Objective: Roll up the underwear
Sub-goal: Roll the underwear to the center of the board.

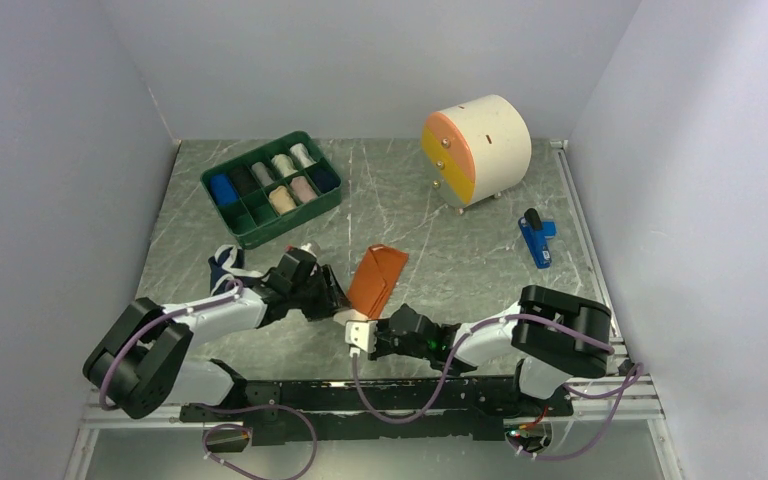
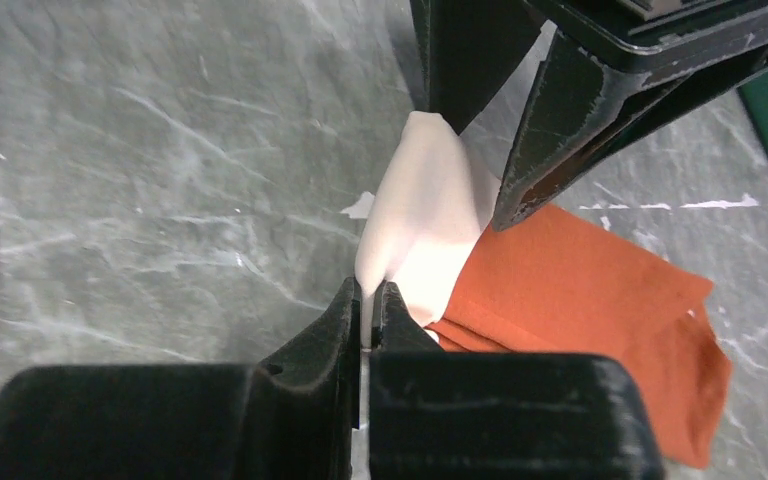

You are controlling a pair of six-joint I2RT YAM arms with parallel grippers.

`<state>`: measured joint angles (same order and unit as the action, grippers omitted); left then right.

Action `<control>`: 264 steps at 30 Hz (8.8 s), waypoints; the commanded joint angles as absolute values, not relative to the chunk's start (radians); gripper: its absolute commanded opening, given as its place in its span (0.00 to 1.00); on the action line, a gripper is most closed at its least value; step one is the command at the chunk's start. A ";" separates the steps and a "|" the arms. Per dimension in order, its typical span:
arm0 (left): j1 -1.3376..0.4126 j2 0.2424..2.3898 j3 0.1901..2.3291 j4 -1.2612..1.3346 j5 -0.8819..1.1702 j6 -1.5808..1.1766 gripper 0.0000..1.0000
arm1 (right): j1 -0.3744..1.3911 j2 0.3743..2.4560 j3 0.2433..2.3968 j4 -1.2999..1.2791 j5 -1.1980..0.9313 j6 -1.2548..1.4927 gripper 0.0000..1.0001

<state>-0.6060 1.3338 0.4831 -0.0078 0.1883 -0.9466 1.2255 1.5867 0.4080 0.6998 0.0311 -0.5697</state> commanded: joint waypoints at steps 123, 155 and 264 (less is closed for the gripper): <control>-0.650 1.109 0.269 -0.008 0.124 -1.103 0.51 | 0.831 1.852 0.436 0.955 -0.400 0.703 0.21; -0.677 1.333 0.420 -0.120 0.062 -0.978 0.39 | 1.028 1.367 0.452 0.507 -0.021 0.029 0.49; -0.676 1.408 0.535 -0.077 0.007 -1.032 0.40 | 1.116 1.556 0.504 0.744 0.061 -0.251 0.51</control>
